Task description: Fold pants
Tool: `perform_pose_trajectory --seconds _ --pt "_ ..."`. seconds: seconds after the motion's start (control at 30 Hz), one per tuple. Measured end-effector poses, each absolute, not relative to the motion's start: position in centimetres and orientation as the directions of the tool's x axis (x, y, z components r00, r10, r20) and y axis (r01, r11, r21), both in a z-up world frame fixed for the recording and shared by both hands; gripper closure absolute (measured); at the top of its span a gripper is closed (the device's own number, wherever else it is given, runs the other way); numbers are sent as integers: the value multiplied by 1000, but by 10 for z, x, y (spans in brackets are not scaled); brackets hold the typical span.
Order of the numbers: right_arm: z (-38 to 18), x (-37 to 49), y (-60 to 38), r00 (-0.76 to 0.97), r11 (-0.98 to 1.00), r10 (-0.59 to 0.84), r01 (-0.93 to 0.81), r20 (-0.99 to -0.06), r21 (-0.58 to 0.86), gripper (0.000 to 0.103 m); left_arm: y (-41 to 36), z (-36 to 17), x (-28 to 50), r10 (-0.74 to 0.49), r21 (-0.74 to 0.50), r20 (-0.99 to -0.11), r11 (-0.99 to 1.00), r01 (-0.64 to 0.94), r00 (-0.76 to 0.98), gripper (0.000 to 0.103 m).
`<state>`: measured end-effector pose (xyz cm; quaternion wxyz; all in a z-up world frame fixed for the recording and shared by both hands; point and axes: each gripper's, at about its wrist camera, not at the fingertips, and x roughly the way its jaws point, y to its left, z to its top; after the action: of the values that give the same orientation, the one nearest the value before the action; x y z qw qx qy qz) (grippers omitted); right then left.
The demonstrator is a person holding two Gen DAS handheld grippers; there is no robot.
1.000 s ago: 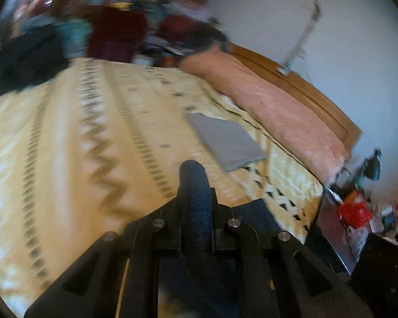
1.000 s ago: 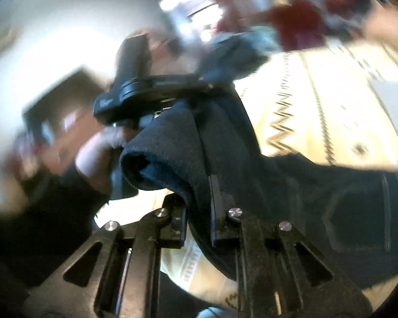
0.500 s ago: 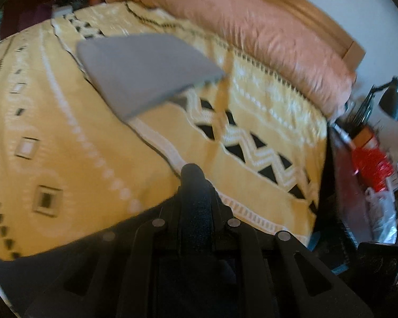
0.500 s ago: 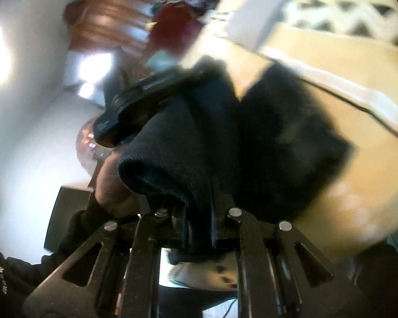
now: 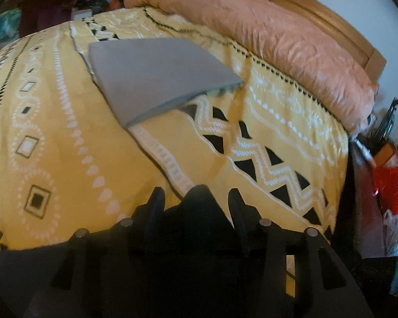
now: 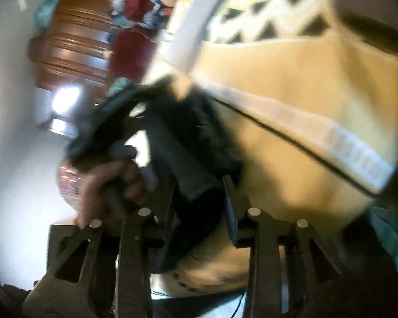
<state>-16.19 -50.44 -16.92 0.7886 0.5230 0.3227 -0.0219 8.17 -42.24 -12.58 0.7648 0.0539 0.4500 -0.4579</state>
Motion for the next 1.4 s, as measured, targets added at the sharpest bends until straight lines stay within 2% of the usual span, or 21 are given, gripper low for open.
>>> perform_pose_trajectory --seconds 0.13,0.17,0.23,0.33,0.43,0.53,0.57,0.6,0.7,0.77,0.83,0.87,0.93,0.97,1.0,1.07,1.13,1.17,1.2,1.3,1.4 --pt "-120 -161 -491 774 695 149 361 -616 622 68 -373 -92 73 -657 -248 -695 601 760 293 47" --pt "-108 -155 -490 788 722 135 337 -601 604 68 -357 -85 72 -662 -240 -676 614 752 325 43" --pt "-91 -124 -486 786 787 162 261 -596 558 67 -325 -76 79 -665 -270 -654 652 709 362 41" --pt "-93 -62 -481 725 849 208 199 -657 489 67 -305 -78 89 -638 -266 -672 681 682 375 41" --pt "-108 -27 -501 677 864 136 276 -723 421 65 -284 -76 90 -632 -267 -675 691 672 382 41" --pt "-132 -1 -521 618 840 186 303 -764 450 62 -248 -76 84 -618 -262 -667 717 646 416 41" --pt "-140 4 -523 609 835 213 292 -764 466 65 -230 -80 83 -607 -266 -671 733 626 426 41" --pt "-144 7 -523 600 827 253 273 -759 491 80 -212 -86 83 -593 -273 -677 753 599 436 41" --pt "-136 0 -518 624 841 264 224 -735 493 86 -166 -102 82 -574 -318 -688 788 527 443 42" --pt "-127 -4 -516 653 846 275 184 -706 500 87 -146 -113 80 -565 -335 -703 799 500 432 42" --pt "-133 -7 -516 642 857 275 173 -715 485 86 -131 -129 80 -579 -385 -711 795 468 398 42" --pt "-145 -5 -520 624 853 290 174 -725 491 83 -126 -136 81 -588 -411 -714 792 452 381 42" --pt "-157 -8 -532 608 828 303 213 -734 519 60 -120 -152 85 -620 -480 -714 771 418 324 42" --pt "-156 -13 -536 606 822 300 227 -736 522 41 -119 -157 86 -630 -496 -713 764 412 309 41" --pt "-154 -18 -540 603 816 296 244 -741 525 30 -119 -161 86 -645 -514 -708 751 415 289 41" --pt "-162 -23 -547 586 749 385 254 -714 612 29 -119 -171 88 -671 -550 -701 724 415 241 41" --pt "-179 -23 -547 560 663 503 240 -659 710 33 -121 -182 91 -682 -568 -702 711 415 205 41" --pt "-182 -21 -545 552 648 528 229 -645 726 40 -122 -186 93 -691 -584 -697 702 407 192 41" --pt "-188 -18 -544 545 620 560 223 -624 752 41 -123 -193 97 -714 -617 -680 680 396 166 41" --pt "-198 -11 -545 535 588 601 207 -594 781 41 -136 -205 101 -753 -662 -648 629 407 111 42" --pt "-203 -4 -542 518 585 627 182 -582 791 41 -153 -208 99 -764 -657 -638 604 451 95 41"
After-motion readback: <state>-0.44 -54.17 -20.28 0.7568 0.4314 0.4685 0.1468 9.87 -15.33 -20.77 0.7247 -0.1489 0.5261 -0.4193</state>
